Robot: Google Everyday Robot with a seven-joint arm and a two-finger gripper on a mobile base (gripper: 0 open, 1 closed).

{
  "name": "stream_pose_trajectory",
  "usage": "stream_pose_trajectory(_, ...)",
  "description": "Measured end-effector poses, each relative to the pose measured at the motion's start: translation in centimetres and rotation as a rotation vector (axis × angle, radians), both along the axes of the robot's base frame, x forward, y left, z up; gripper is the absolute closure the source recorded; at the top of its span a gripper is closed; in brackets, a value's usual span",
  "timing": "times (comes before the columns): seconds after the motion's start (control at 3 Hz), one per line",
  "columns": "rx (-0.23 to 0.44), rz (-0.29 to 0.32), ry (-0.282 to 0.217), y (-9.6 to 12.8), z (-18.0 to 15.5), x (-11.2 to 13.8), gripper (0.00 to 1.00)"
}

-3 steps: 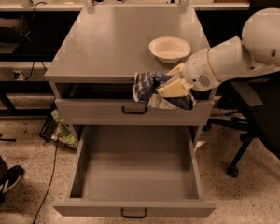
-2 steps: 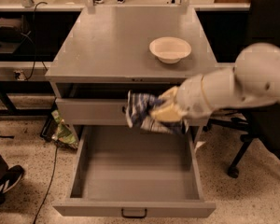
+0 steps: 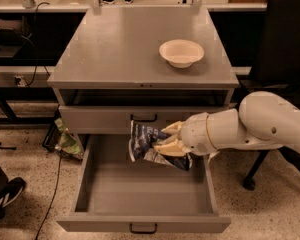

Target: Place blue chip bag into middle drawer

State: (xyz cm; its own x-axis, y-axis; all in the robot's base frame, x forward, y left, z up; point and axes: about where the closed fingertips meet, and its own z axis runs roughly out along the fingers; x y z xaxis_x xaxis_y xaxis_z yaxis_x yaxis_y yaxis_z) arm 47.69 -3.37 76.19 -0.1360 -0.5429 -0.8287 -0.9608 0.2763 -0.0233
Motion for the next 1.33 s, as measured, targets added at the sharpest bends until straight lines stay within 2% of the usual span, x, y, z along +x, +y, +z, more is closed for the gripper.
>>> stream_pose_trajectory(0.33, -0.025, 0.05, -0.005, 0.9, -0.2, -0.1, 1.0)
stream_pose_trajectory(0.67, -0.013, 0.089, -0.002, 2.2, -1.9, -0.1, 1.0)
stream_pose_trajectory(1.0, 0.039, 0.125, 0.007, 4.5, -6.2, -0.5, 1.0)
stream_pose_trajectory(1.33, 0.121, 0.124, -0.001, 7.8, -13.4, -0.1, 1.0)
